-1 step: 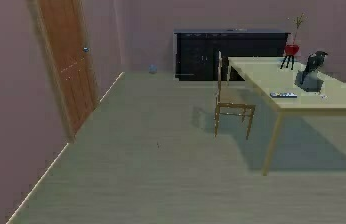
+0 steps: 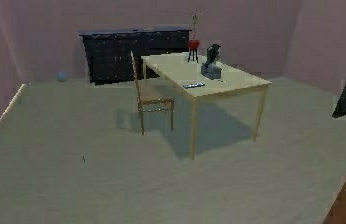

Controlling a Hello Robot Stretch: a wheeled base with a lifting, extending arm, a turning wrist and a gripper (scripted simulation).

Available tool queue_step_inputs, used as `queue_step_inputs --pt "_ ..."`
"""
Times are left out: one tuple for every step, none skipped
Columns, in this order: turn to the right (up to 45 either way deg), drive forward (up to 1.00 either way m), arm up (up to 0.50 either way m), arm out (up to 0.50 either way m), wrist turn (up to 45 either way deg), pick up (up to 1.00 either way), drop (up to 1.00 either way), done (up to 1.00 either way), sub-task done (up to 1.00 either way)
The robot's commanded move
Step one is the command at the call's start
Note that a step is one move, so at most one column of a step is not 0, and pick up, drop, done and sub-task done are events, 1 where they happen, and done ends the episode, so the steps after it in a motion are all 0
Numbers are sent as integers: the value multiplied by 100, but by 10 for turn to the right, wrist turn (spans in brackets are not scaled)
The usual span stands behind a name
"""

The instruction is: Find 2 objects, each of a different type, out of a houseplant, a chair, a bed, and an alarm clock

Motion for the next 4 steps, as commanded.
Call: queue_step_inputs --pt "30 0 0 0 0 0 0 0 0" --pt "0 30 0 0 0 0 0 0 0" --pt "450 0 0 0 0 0 0 0 0" --pt "450 0 0 0 0 0 0 0 0"
